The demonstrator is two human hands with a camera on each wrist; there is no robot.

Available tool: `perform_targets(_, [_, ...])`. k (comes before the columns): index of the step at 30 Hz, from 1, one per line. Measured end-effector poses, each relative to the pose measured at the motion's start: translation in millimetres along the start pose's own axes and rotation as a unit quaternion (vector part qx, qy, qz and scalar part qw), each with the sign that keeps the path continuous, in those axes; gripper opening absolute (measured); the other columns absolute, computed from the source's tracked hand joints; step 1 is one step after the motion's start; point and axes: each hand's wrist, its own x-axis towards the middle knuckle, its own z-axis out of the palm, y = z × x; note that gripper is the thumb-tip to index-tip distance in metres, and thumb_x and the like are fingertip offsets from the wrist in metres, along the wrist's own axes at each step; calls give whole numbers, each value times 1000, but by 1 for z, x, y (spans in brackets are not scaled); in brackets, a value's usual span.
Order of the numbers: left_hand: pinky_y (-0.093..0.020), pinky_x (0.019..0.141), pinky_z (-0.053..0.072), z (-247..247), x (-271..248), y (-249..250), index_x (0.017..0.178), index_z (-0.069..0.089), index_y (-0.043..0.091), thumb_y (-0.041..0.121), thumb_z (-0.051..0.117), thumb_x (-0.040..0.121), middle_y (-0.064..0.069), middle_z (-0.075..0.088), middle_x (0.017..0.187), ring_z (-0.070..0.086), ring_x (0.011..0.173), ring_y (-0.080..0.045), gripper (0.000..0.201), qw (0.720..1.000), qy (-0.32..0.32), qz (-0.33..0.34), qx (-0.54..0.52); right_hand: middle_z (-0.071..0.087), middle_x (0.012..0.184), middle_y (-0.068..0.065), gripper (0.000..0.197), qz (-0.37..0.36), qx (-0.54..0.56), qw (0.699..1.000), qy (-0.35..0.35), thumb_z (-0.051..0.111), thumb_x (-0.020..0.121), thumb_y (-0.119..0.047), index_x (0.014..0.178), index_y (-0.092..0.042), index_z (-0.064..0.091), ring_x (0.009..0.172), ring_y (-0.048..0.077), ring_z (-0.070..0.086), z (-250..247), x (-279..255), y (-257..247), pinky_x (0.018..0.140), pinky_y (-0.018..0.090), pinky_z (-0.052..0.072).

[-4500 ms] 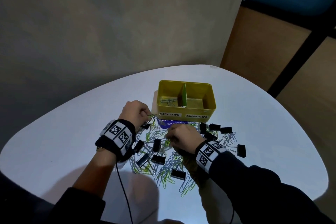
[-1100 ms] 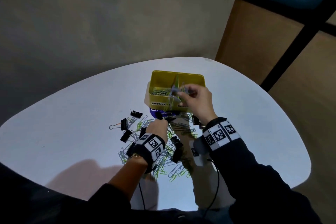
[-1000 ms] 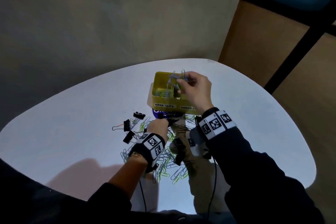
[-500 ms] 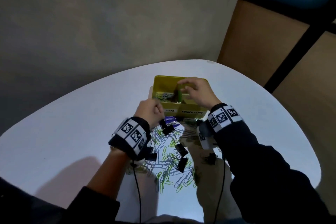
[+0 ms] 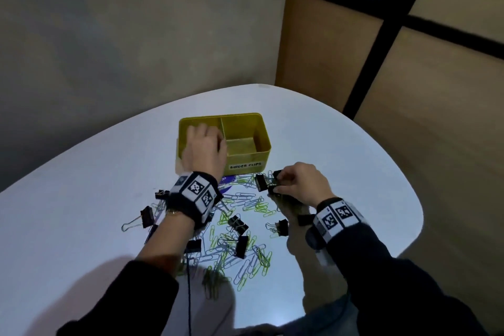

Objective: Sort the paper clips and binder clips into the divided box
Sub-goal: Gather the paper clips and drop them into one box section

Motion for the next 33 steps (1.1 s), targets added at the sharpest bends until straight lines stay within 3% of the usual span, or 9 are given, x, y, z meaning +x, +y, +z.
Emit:
perform_targets(4, [-28, 59, 44, 14, -35, 32, 95, 63, 14, 26, 51, 94, -5, 68, 83, 64, 76, -23, 18, 988, -129, 72, 41, 57, 95, 3, 54, 14, -90, 994, 65, 65, 69, -67, 90, -18, 70, 94, 21, 54, 25, 5, -28, 68, 32, 46])
perform_targets(9, [-38, 75, 55, 32, -43, 34, 98, 64, 10, 9, 55, 92, -11, 69, 98, 66, 91, -30, 11, 961, -249, 58, 108, 63, 92, 2, 40, 54, -48, 997, 23, 77, 62, -51, 82, -17, 69, 87, 23, 62, 29, 12, -35, 65, 30, 49])
perform_targets(12, [-37, 79, 54, 42, -39, 24, 104, 61, 8, 0, 52, 90, -12, 65, 107, 64, 96, -30, 18, 947, -294, 88, 94, 65, 87, -2, 28, 95, 30, 994, 53, 75, 63, -46, 70, -22, 62, 81, 19, 61, 18, 8, -17, 64, 27, 45])
perform_targets(14, [-38, 85, 52, 48, -38, 22, 113, 57, 7, 7, 57, 90, -11, 59, 118, 59, 107, -30, 23, 931, -339, 100, 93, 63, 92, -1, 25, 104, 43, 990, 81, 74, 69, -45, 71, -25, 58, 81, 20, 58, 10, 5, -3, 63, 27, 40])
perform_targets(17, [-44, 99, 48, 56, -39, 22, 134, 46, 10, 32, 68, 84, -12, 41, 137, 38, 128, -32, 58, 899, -402, 115, 129, 64, 105, 7, 13, 98, 10, 992, 79, 67, 80, -28, 89, -18, 70, 93, 26, 61, 9, 4, 11, 68, 33, 50])
perform_targets(22, [-47, 99, 47, 59, -41, 21, 130, 52, 15, 24, 77, 77, -10, 37, 136, 35, 129, -32, 60, 901, -406, 117, 103, 53, 116, 13, 32, -52, -30, 995, 79, 53, 86, -2, 116, -7, 63, 113, 30, 50, 27, 4, 1, 85, 41, 50])
perform_targets(27, [-45, 100, 47, 55, -38, 19, 126, 52, 7, 23, 80, 74, -13, 42, 135, 43, 124, -32, 61, 908, -397, 69, 119, 49, 127, 12, 43, -118, -153, 981, -31, 58, 81, -3, 124, -7, 53, 117, 32, 48, 39, 9, -17, 92, 42, 48])
perform_targets(30, [-43, 94, 51, 54, -38, 17, 120, 58, 8, 14, 75, 79, -12, 48, 129, 50, 118, -31, 45, 910, -394, 62, 111, 49, 129, 12, 38, -147, -113, 980, -64, 58, 84, -4, 122, -7, 59, 116, 31, 51, 38, 4, -19, 93, 43, 49])
perform_targets(33, [-42, 92, 51, 52, -41, 13, 125, 51, 9, 24, 80, 74, -11, 46, 133, 45, 122, -30, 61, 919, -374, 57, 113, 49, 125, 11, 45, -130, -55, 988, -56, 72, 79, -21, 121, -12, 60, 114, 29, 51, 30, 3, -14, 93, 41, 48])
